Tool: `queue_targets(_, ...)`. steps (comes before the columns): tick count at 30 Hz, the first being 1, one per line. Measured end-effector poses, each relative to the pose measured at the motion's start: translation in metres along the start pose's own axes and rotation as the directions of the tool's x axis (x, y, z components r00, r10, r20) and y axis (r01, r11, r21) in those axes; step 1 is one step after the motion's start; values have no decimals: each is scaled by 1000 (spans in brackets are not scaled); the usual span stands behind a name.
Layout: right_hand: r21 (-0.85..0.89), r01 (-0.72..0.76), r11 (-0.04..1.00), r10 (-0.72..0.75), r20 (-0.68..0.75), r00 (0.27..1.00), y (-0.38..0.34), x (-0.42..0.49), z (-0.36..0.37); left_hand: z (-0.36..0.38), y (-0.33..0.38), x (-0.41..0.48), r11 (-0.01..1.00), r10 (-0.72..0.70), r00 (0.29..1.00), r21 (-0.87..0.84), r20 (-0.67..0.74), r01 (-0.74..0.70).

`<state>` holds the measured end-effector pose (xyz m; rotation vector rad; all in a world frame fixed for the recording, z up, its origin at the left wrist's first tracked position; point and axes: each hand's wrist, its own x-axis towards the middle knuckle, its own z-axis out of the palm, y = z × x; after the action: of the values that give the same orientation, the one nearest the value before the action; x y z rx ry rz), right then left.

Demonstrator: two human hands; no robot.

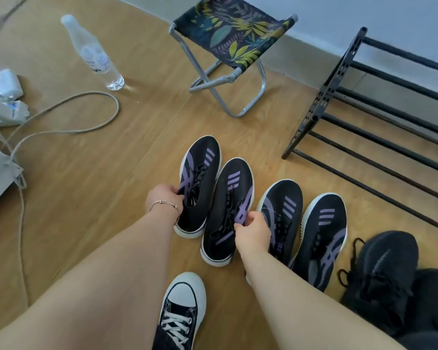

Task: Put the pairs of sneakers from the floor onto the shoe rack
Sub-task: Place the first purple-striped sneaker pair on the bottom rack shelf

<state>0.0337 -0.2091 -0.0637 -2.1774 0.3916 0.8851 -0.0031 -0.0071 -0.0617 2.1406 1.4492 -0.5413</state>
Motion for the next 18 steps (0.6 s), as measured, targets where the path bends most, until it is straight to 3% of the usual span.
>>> queue_targets(8, 37, 22, 999, -23, 45, 999, 6, 2, -56, -1, 7, -43, 971, -15, 999, -238, 43, 25)
queue_targets(18, 83, 31, 996, -35, 44, 998, 5, 7, -134, 6, 35, -98, 943, 86, 993, -328, 77, -56)
